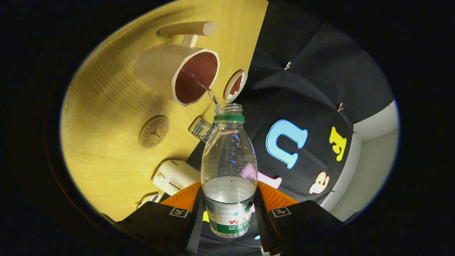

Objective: Take the bottle from table, then pour the juice into the cup, finally place the bottle on the coaster

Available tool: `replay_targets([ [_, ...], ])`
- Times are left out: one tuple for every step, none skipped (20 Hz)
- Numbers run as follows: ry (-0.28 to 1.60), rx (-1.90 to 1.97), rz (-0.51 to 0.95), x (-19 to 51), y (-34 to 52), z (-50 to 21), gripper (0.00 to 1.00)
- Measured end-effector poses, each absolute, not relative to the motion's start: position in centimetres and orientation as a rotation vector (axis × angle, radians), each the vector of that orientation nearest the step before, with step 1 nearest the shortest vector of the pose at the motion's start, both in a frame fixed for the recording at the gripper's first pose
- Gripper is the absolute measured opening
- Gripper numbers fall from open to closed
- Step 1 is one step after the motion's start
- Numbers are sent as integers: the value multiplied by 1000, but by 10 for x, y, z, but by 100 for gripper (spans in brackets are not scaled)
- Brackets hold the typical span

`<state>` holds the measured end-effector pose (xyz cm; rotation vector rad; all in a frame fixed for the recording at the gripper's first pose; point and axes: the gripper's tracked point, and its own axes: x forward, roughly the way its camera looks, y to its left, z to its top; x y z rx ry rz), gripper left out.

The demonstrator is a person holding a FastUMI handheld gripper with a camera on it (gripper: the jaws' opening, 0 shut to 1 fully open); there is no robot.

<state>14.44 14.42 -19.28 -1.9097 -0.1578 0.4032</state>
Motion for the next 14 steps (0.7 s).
replay_targets([
  [-178,-1925,397,143,145,-187,68],
  [-209,-1945,384,144,146,-182,68],
  [-246,-1966,367,144,150,-177,68],
  [-276,-1988,357,144,151,-174,68],
  [-293,-2008,363,143,152,-174,68],
  [-310,-2024,362,144,152,-174,68],
  [-328,-2036,357,143,152,-172,68],
  [-332,-2039,365,143,151,-172,68],
  [-331,-2040,366,146,149,-174,68],
  [-333,-2044,366,145,148,-174,68],
  [-334,-2045,369,143,150,-173,68],
  [-335,-2043,369,142,151,-173,68],
  [-323,-2038,378,143,151,-175,68],
  [-312,-2029,380,143,152,-177,68],
])
